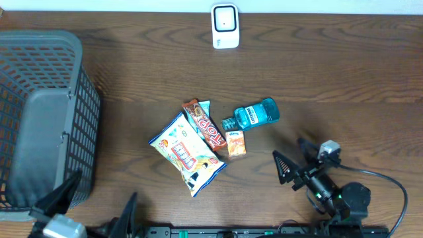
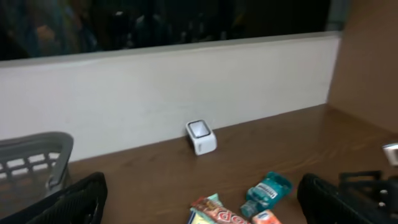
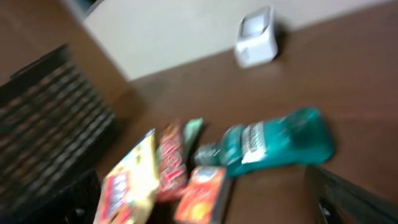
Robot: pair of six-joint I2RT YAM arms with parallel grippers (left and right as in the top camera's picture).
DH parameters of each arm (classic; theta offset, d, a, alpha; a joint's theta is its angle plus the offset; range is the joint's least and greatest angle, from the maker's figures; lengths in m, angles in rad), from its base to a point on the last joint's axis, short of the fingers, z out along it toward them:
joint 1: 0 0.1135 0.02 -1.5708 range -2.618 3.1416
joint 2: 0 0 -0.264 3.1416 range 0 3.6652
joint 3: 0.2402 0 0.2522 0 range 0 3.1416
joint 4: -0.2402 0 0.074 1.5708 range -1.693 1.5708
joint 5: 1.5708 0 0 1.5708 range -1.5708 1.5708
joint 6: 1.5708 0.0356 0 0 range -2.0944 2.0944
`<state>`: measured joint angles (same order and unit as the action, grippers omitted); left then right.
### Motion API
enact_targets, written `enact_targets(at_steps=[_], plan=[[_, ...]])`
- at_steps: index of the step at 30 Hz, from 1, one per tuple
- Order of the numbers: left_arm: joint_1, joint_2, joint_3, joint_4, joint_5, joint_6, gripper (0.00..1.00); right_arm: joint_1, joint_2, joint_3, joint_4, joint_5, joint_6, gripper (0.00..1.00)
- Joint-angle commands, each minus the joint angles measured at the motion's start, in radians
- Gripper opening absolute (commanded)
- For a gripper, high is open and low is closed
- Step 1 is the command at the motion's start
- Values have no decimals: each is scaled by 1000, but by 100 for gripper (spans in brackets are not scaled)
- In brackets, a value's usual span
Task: Scan the item barcode
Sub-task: 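Reach the right gripper toward the Kleenex pack beside the bottle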
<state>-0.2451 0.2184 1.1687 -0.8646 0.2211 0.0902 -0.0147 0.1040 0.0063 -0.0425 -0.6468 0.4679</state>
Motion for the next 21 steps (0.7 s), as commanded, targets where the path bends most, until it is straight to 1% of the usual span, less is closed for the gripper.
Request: enact_targets(at_steps=[1, 4, 6, 9, 10, 11, 12, 13, 15, 17, 18, 19, 20, 21], plan=[[1, -27, 7, 3, 55, 2, 98, 48, 85, 21, -19, -134, 51, 99], [1, -26, 6, -12, 55, 3, 98, 124, 197, 101, -32, -77, 22, 99], [1, -26, 6, -37, 55, 3, 98, 170, 264, 175, -88, -13, -1, 99], [1, -26, 6, -109, 55, 3, 98, 259, 404, 349, -283, 134, -69, 99], [1, -26, 6, -166, 55, 3, 98, 298, 475, 433, -368, 182, -93, 99], [1, -26, 6, -204, 55, 3, 98, 326, 529, 492, -410, 185, -122, 99], [0, -26, 6, -271, 56, 2, 98, 358, 598, 552, -417, 179, -126, 99], [1, -26, 6, -298, 55, 3, 98, 371, 632, 577, -417, 177, -125, 99], [1, -26, 6, -327, 55, 3, 98, 382, 685, 600, -406, 178, -125, 99], [1, -26, 6, -336, 55, 3, 98, 382, 729, 601, -350, 160, -124, 99], [1, -26, 6, -338, 55, 3, 98, 383, 749, 601, -324, 154, -125, 91], [1, -26, 6, -341, 55, 3, 98, 383, 775, 601, -302, 164, -124, 77], [1, -26, 6, -344, 55, 3, 98, 383, 798, 601, -289, 175, -113, 66], [1, -26, 6, -352, 55, 2, 98, 383, 829, 601, -286, 188, -68, 68]])
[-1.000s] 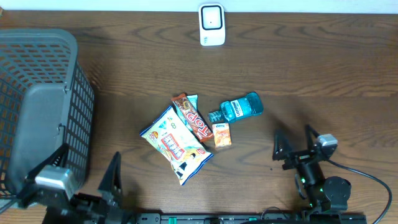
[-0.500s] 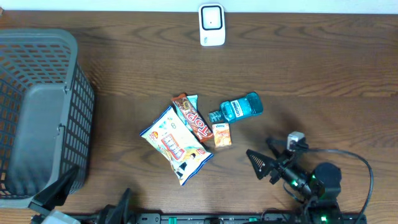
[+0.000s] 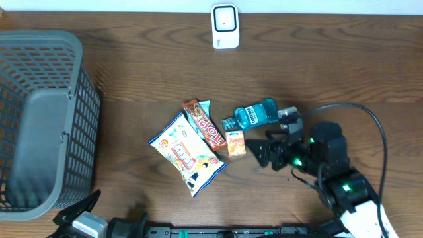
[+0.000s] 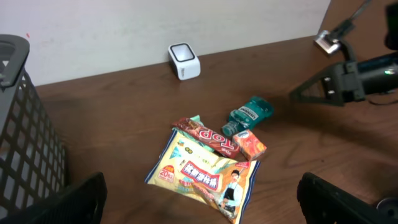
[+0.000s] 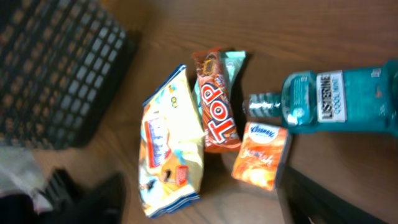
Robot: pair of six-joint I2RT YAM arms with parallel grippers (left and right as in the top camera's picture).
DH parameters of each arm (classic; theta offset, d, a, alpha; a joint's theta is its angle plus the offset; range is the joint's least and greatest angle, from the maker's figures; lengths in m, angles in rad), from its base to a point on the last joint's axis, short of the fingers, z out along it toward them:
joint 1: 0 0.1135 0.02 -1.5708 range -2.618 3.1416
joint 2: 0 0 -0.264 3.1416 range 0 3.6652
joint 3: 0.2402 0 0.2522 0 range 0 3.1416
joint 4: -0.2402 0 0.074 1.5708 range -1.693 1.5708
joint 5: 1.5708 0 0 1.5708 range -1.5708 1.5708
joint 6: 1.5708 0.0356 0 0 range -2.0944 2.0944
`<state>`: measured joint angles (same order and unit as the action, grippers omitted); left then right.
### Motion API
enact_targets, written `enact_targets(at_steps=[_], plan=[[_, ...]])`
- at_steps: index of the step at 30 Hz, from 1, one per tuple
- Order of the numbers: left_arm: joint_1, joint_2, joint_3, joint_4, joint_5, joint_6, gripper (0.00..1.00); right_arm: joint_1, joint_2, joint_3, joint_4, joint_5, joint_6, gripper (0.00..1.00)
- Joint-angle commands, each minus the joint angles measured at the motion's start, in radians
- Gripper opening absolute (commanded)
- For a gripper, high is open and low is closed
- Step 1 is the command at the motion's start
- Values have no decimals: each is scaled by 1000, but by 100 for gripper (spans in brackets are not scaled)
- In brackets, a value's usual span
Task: Scan the item barcode
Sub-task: 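Reach the right gripper toward the Kleenex pack beside the bottle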
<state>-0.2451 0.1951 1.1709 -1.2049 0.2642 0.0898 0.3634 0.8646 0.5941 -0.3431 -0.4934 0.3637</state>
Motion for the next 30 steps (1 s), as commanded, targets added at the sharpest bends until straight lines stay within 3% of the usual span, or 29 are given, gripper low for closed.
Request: enact_targets(at_steps=[1, 4, 13, 30], plan=[[1, -3, 4, -19, 12, 3, 98, 5, 98, 13, 13, 48, 91, 77], [1, -3, 4, -48, 13, 3, 98, 7, 222, 13, 15, 50, 236, 75], [1, -3, 4, -121, 12, 3, 98, 19, 585, 13, 196, 14, 424, 66], [1, -3, 4, -123, 12, 3, 98, 84, 661, 13, 286, 129, 478, 64]])
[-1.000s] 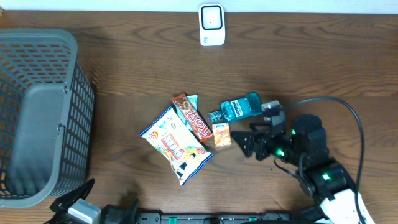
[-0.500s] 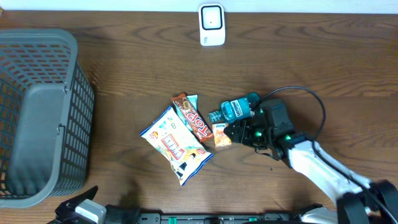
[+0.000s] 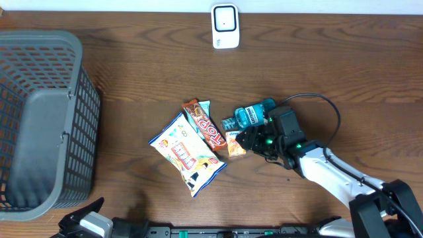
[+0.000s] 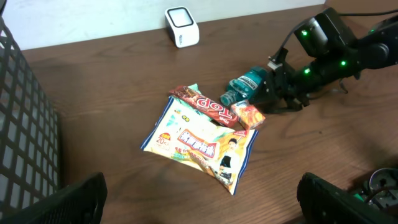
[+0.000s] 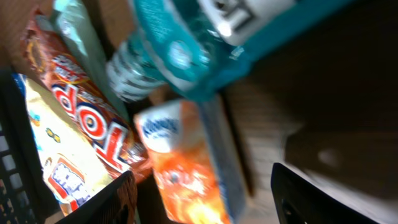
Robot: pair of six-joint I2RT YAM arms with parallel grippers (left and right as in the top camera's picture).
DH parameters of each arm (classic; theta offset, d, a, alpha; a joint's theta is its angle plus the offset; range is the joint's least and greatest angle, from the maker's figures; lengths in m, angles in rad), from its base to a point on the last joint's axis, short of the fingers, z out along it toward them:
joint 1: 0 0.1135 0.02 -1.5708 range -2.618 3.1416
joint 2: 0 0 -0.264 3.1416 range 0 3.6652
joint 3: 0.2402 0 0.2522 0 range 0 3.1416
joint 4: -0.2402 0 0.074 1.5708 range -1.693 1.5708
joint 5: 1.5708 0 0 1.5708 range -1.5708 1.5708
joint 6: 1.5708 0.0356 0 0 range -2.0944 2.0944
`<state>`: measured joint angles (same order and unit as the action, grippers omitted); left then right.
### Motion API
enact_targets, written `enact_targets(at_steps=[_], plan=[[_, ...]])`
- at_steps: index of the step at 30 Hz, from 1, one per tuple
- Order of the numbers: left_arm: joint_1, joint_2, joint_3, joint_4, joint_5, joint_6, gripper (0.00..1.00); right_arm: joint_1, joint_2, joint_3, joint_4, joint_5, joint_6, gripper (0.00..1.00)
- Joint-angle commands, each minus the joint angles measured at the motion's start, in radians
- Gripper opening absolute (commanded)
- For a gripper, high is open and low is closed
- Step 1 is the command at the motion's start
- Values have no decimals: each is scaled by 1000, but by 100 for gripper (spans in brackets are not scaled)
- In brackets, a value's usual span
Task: Scan the item barcode
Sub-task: 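Reach the right gripper toward the Kleenex pack beside the bottle, then grasp the Kleenex pack with the right gripper and lift it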
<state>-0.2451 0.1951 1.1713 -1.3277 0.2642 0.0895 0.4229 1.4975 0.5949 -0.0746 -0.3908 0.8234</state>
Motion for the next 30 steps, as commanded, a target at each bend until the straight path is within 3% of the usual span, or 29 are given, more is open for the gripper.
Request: enact_targets(at_steps=[1, 8, 12, 13, 19, 25, 27, 30], plan=[[1, -3, 4, 0, 12, 3, 98, 31, 41, 12, 34, 27, 18, 64], [1, -3, 4, 0, 12, 3, 98, 43, 146, 12, 60, 72, 60, 40], [1, -3, 4, 0, 12, 3, 98, 42, 188, 12, 67, 71, 74, 14], [1, -3, 4, 0, 12, 3, 98, 42, 190, 12, 67, 71, 73, 3], [1, -3, 4, 0, 13, 3, 98, 12, 187, 13, 85, -84, -71, 1], [1, -3, 4, 0, 12, 3, 98, -262, 158, 13, 233, -973, -248, 1], [1, -3, 4, 0, 13, 3, 98, -351, 158, 13, 322, -1152, -248, 1], [1, -3, 4, 0, 12, 3, 98, -425, 159, 11, 325, -1172, -197, 1]])
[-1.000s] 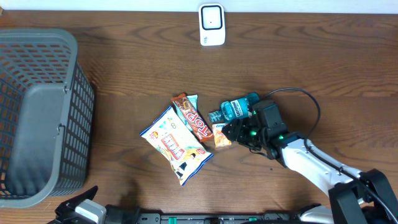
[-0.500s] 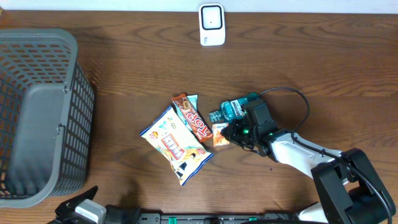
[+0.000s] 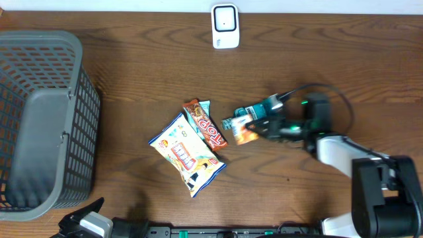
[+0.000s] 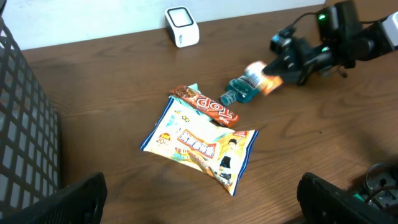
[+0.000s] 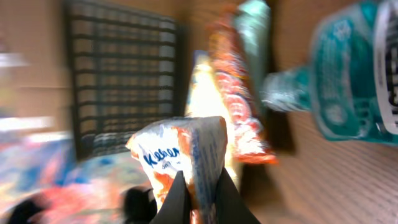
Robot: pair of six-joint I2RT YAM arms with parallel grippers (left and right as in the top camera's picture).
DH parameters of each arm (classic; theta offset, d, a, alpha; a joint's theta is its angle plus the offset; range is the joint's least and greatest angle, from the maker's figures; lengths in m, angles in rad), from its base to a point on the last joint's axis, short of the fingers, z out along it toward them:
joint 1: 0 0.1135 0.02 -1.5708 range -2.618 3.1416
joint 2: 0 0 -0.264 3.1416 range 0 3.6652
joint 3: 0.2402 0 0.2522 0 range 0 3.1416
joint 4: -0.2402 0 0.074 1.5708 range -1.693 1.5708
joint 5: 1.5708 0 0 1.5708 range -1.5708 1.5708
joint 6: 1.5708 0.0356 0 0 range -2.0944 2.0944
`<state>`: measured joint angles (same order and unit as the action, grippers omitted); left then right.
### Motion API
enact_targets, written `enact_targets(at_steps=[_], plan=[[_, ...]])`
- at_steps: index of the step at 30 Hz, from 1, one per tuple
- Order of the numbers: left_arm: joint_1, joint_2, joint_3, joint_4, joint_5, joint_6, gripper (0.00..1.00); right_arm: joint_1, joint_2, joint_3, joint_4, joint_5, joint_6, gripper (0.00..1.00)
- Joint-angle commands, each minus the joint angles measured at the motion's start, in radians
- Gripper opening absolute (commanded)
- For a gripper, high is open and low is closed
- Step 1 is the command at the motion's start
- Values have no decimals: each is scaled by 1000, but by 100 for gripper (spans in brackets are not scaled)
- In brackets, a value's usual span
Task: Scan the item barcode
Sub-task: 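Grasp the Kleenex pack with the right gripper and lift it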
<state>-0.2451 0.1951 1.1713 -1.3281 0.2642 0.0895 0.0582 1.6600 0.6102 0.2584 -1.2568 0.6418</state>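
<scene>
My right gripper (image 5: 198, 194) is shut on a small orange tissue pack (image 5: 186, 146) and holds it off the table, beside the teal mouthwash bottle (image 3: 259, 111). In the overhead view the orange tissue pack (image 3: 246, 135) hangs just right of the red Top bar (image 3: 204, 123). The white barcode scanner (image 3: 225, 26) stands at the table's back edge. A yellow snack bag (image 3: 187, 153) lies flat in the middle. My left gripper (image 4: 202, 208) is open at the near edge, far from the items, with nothing between its fingers.
A grey mesh basket (image 3: 39, 119) fills the table's left side. The right arm (image 3: 330, 145) and its black cable reach in from the right, just above the table.
The right gripper, then open around the orange pack lying on the table, is now shut on it and holds it raised. The right arm now reaches in from further right. The left gripper is unchanged.
The right gripper first stood open at the front right, away from the items, while the left wrist view faced the back wall. Then it was nearer the items, then open at the orange pack. Now it holds the pack lifted beside the mouthwash.
</scene>
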Motion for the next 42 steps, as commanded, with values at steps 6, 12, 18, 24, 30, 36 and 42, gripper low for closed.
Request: enact_targets(at_steps=[6, 12, 18, 24, 30, 36, 42], plan=[[1, -3, 4, 0, 12, 3, 98, -50, -5, -5, -8, -306, 24, 1], [1, -3, 4, 0, 12, 3, 98, -14, -6, -5, -8, -306, 69, 1], [1, -3, 4, 0, 12, 3, 98, -13, -7, -5, -7, -306, 84, 1], [1, -3, 4, 0, 12, 3, 98, -13, -27, -5, -7, -306, 83, 1], [1, -3, 4, 0, 12, 3, 98, -12, -147, -4, 106, -306, 109, 2], [1, -3, 4, 0, 12, 3, 98, -10, -372, -4, 545, -268, 444, 2], [1, -3, 4, 0, 12, 3, 98, -11, -502, -4, 821, -262, 594, 2]])
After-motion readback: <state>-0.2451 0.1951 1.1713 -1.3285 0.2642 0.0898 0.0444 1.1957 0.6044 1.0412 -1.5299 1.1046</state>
